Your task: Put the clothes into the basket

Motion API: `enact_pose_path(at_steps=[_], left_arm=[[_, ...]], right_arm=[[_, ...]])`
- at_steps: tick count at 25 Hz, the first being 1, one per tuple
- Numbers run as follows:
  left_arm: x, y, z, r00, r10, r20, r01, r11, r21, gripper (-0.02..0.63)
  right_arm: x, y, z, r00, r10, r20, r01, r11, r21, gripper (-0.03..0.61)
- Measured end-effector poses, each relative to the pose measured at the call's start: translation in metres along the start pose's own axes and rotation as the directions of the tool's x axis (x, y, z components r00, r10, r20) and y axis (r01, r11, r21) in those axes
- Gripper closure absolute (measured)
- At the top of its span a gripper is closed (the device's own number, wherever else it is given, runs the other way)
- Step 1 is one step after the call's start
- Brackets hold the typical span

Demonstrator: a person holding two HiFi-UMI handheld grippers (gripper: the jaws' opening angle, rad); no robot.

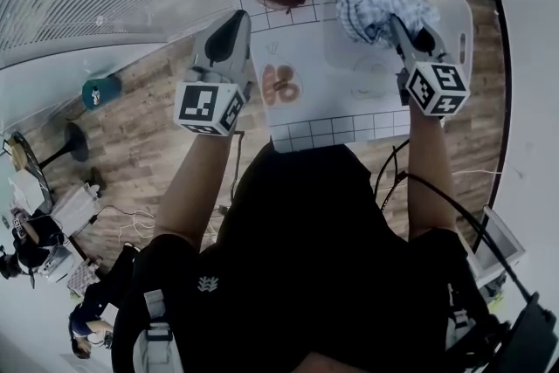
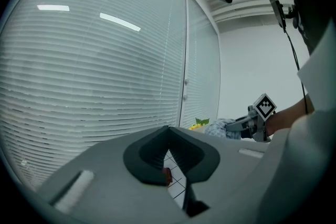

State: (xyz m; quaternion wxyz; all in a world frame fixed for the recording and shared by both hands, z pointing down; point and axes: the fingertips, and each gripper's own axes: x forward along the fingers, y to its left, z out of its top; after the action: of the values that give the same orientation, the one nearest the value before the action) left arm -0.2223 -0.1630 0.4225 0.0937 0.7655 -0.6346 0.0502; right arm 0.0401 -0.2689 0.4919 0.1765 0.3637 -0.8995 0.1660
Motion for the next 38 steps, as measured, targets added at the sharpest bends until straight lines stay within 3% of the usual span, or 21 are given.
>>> enact_pose_path(at_steps=[7,38], left_arm=[[0.004,-0.012,-0.012,1.000,-0.003,-0.006,0.003,0.999,0.053,0.607],[0.007,0.000,-0.037,0.999,0.030,-0.046,-0.028,0.999,0.031,0.607]], right_arm=[[0.005,-0.003,0.001,1.000,0.013,-0.013,-0.013,1.000,-0.014,0.474],[0.047,-0.011,-0.026,0.984,0.106,-0.142,-0.114,0.992,-0.049,0.474]])
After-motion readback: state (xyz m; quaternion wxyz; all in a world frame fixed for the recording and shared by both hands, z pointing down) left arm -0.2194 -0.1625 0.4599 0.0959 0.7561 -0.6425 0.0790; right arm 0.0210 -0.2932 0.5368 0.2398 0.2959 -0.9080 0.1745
